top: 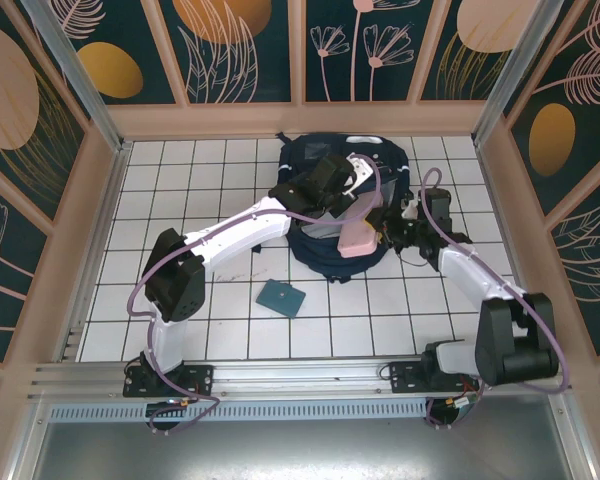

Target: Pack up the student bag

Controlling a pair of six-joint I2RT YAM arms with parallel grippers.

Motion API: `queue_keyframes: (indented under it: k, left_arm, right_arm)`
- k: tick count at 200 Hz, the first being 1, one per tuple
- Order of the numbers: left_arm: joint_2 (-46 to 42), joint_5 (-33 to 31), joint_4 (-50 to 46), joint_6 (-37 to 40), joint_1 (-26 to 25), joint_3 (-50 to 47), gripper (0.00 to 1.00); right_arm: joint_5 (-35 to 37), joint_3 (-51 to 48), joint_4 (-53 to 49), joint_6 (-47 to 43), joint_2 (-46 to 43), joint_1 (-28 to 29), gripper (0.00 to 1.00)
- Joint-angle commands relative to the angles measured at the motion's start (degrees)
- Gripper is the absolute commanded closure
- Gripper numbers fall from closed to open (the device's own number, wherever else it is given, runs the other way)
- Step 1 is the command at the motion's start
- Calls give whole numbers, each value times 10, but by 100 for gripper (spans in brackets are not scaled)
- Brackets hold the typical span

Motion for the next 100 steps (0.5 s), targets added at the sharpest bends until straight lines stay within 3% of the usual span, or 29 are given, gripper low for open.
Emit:
queue_keyframes:
  k: [1,47,72,100]
  left_arm:
    - [-60,29,72,-28,2,19,100]
    - [-61,58,65,-49,3,19,100]
    - [-65,71,67,-62,2,15,100]
    - [-68,77,71,-74,2,11,100]
  right_arm:
    - [83,39,149,54,41,12,76]
    - [130,112,262,116,176,29,77]
    - [189,154,274,120,221,54,77]
    - [243,151,359,182,264,81,75]
